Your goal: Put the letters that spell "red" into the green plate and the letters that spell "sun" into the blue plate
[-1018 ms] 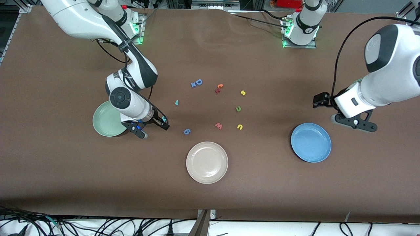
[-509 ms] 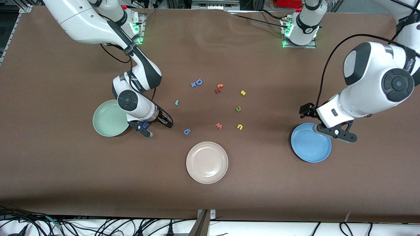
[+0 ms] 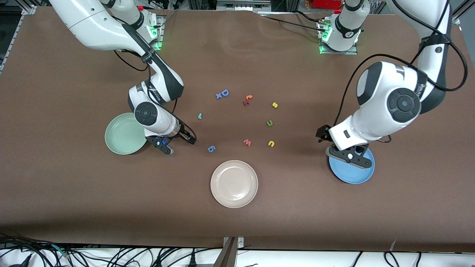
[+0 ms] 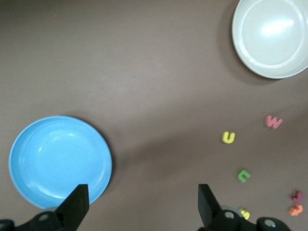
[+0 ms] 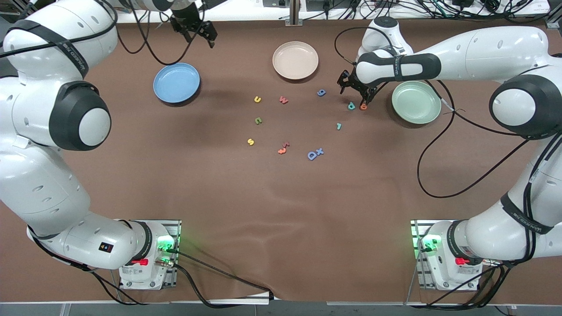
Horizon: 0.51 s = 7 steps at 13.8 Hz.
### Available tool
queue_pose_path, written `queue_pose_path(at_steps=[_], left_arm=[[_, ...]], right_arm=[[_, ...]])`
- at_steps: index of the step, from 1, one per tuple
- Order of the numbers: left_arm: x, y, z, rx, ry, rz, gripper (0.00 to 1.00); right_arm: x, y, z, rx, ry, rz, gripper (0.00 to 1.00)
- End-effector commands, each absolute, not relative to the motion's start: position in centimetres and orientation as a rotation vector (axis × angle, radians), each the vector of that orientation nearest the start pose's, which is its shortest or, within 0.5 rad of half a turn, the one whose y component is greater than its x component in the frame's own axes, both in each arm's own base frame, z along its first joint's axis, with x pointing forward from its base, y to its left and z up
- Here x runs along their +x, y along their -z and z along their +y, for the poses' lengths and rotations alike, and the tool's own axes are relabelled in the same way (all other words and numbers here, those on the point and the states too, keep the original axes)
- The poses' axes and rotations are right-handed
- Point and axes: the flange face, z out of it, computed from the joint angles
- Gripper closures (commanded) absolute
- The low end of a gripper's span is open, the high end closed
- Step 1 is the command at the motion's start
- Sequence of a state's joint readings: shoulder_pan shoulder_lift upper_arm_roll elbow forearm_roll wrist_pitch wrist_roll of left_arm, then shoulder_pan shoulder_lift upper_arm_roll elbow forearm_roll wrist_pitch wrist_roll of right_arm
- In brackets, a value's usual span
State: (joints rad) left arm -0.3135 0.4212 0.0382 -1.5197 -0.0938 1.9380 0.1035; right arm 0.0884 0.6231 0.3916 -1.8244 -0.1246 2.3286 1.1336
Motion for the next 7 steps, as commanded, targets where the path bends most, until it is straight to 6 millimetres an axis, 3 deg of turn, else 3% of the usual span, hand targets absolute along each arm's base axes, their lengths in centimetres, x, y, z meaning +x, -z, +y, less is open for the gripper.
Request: queue_pose_path(at_steps=[1,7], left_arm=[[65.8,-41.2,-20.8,-3.174,0.011,0.553,0.0],[64.7,-36.1,-25.8,-3.144,-0.019,0.659,0.0]], right_arm=[[57.2,-20.4,28.2,-2.941,-0.21,0.957,0.01],[57.2,-20.2,28.3,-2.936,-0.213,0.968,0.01]])
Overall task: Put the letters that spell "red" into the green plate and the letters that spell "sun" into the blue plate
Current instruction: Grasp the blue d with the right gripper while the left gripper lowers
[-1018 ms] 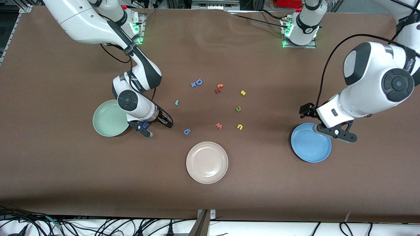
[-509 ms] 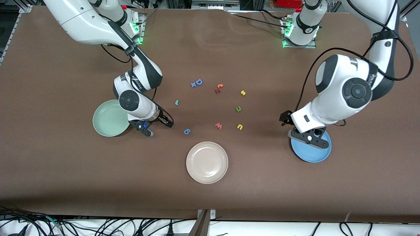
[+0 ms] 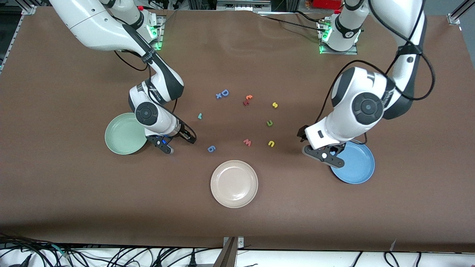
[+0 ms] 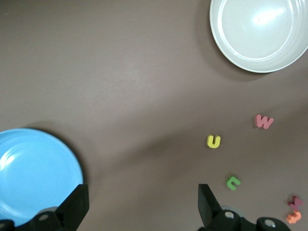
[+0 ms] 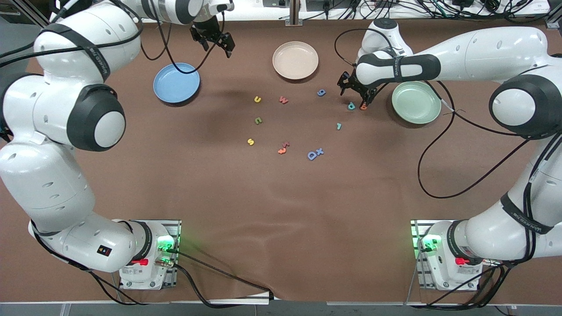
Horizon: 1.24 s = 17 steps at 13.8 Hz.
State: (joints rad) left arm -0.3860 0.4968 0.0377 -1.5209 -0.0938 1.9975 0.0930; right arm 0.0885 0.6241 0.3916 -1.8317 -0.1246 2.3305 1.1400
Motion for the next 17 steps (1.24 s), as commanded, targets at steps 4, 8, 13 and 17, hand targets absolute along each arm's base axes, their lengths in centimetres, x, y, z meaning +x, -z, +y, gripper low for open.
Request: queue_pose_path(at_steps=[4,8,13,17], left_arm=[[63.3,-32.4,-30.1,-3.145,0.01,0.633,0.0],[62.6,-28.5,-32.8,-3.154,0.062,0.592,0.0],[61.3,-23.6,-34.1,-3.143,0.077,0.616,0.0],[59.4,-20.4,-35.2,-3.14,0.128,0.632,0.0]], right_arm=[[57.1,-18.9,28.7,-2.897,-0.21,1.033,0.01],[56.7,-17.9,27.9,-2.91,-0.228,1.048,0.01],[56.8,-17.9,27.8,-2.896,-0.229,1.095,0.03],[57.0,-17.9,27.3,-2.899,-0.224,1.106,0.06]])
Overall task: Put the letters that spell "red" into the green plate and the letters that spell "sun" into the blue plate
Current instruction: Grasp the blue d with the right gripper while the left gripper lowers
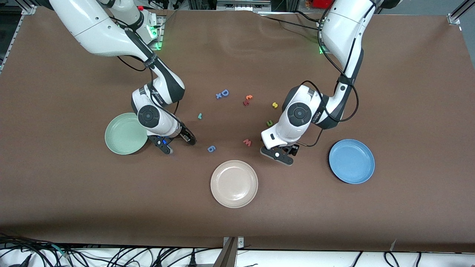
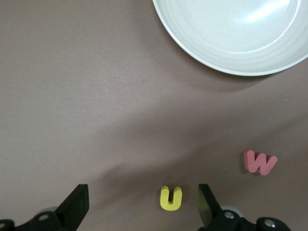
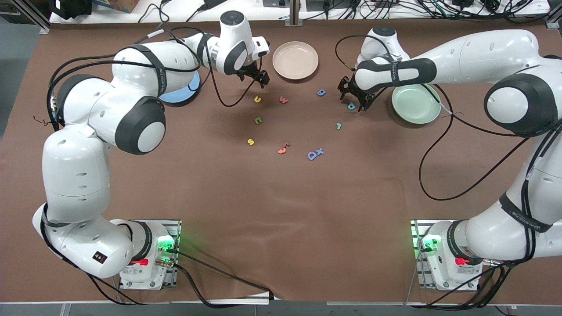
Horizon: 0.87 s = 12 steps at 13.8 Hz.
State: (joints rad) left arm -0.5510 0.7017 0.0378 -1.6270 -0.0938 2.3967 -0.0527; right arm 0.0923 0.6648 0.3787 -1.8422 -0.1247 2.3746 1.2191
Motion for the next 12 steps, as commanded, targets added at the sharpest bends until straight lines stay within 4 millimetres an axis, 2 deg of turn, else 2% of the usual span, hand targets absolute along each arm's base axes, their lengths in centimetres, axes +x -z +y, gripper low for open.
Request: queue_pose_path(at_steps=[1,2,4,6,7,8,9,12], left_arm=[[58.9,-19.6,-35.3,-3.143,0.157,0.629,0.0],[58.6,-18.8,-35.0,-3.142,0.16,0.624,0.0],[57.9,-18.1,-34.8,-3.139,0.132,0.624,0.0],[57.4,-17.7,-34.6,-3.136,0.112,0.626,0.0],[57.4,-17.7,-34.6,-3.135,0.11,0.626,0.0],[57.1,-17.7,-35.0,-3.137,0.105,0.635,0.0],[57.0,-17.6,-35.0,-3.137,0.102,0.636,0.01],[56.9,-17.4,-35.1,-3.136,0.09,0.636,0.11]], right_arm=[[57.0,-17.8,27.2,-2.899,-0.225,1.11,0.06],[57.0,-17.8,27.2,-2.9,-0.225,1.108,0.06],[57.0,-17.7,27.2,-2.898,-0.227,1.117,0.14],[57.0,-17.6,27.0,-2.899,-0.225,1.122,0.15],[57.0,-17.5,27.0,-2.9,-0.227,1.122,0.21],[57.0,-17.5,27.0,-2.9,-0.227,1.122,0.33],[57.0,-17.5,27.0,-2.899,-0.227,1.122,0.33],[57.2,-17.2,27.2,-2.869,-0.204,1.137,0.31]])
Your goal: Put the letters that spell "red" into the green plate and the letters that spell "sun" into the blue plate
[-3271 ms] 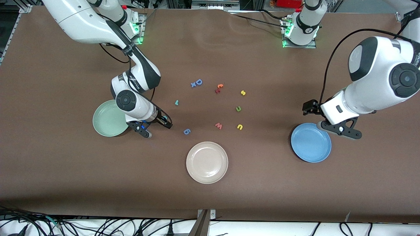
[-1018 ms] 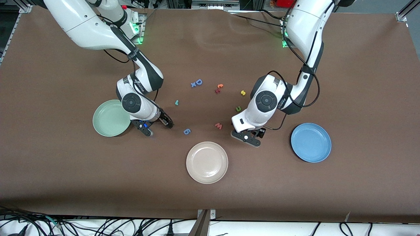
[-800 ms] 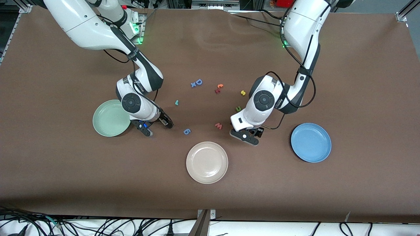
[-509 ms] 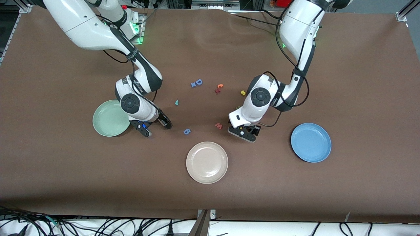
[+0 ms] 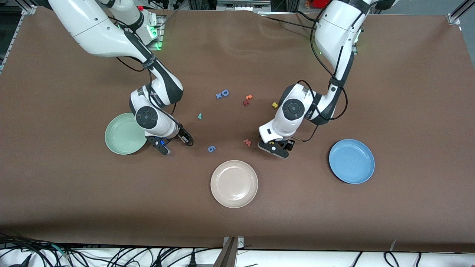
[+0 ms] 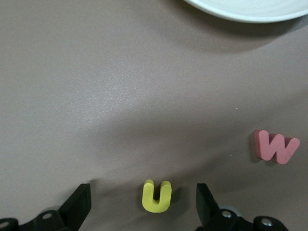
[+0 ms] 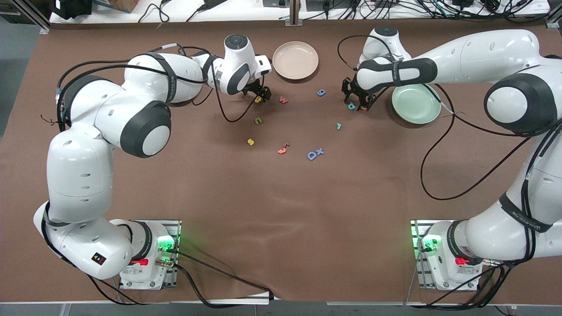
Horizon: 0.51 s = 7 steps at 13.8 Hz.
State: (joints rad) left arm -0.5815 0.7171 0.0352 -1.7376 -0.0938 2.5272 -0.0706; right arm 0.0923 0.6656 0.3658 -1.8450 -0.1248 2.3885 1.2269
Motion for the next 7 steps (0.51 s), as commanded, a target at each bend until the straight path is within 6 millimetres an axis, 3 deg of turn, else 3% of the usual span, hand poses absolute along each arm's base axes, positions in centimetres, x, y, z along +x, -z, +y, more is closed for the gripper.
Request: queue_pose_path(at_steps=[1,3,5,7], left_arm=[[56.93,-17.38,-35.08,-3.135,0.09,0.638,0.11],[56.91,-17.37,-35.08,-3.135,0.088,0.638,0.21],[56.84,-17.27,-35.15,-3.134,0.085,0.643,0.23],[56.76,-17.17,-35.22,-3.133,0.083,0.645,0.36]], right_arm=[[57.11,-17.0,27.32,-2.865,-0.209,1.151,0.3],[56.85,-16.86,27.66,-2.869,-0.212,1.151,0.3],[56.66,-16.53,27.64,-2.871,-0.219,1.151,0.34],[56.58,-16.38,27.63,-2.872,-0.222,1.151,0.41]])
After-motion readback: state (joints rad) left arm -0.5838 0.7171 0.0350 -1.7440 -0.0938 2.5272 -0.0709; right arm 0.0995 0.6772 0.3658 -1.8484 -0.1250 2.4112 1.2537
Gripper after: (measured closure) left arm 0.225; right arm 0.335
